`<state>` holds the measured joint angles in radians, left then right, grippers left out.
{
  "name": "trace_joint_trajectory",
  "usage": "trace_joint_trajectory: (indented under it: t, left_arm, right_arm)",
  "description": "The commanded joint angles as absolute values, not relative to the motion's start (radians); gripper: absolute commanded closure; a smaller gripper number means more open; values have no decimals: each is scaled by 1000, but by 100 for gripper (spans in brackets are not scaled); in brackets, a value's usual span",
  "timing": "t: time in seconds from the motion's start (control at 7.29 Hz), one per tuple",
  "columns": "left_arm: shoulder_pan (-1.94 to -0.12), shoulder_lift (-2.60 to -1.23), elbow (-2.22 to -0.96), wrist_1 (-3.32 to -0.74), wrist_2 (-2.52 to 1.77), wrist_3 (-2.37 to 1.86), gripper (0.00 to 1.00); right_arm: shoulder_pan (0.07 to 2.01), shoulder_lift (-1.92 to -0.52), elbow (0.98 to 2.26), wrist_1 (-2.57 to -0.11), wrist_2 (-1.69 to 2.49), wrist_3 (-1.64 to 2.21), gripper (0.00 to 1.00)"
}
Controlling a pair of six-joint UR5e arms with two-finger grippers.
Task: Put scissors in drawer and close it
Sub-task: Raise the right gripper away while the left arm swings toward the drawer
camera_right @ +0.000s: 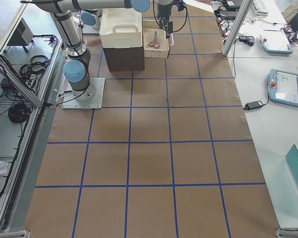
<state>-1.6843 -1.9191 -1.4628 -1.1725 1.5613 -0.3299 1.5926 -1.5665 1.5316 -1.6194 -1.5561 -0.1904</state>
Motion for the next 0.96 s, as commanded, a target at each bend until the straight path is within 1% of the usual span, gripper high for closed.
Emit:
trace_joint_trajectory:
  t: [0.0, 0.14, 0.41, 0.82]
  left_arm:
    - [-1748, -2017, -1451, -1083, 1568, -443, 0]
    - [-1768, -2052, -1444, -1066, 1568, -474, 0]
    - [-1801, -2103, -1427, -1068, 1568, -527, 0]
    - [-1821, -2115, -1425, -1144, 1560, -529, 0]
  right_arm:
    - [1592, -1569, 1531, -1618, -1552, 7, 0]
    - [1591, -1569, 1531, -1615, -1552, 71, 0]
    - [1589, -1569, 1532, -1612, -1559, 78, 0]
    - [1588, -1568, 1534, -1605, -1560, 75, 0]
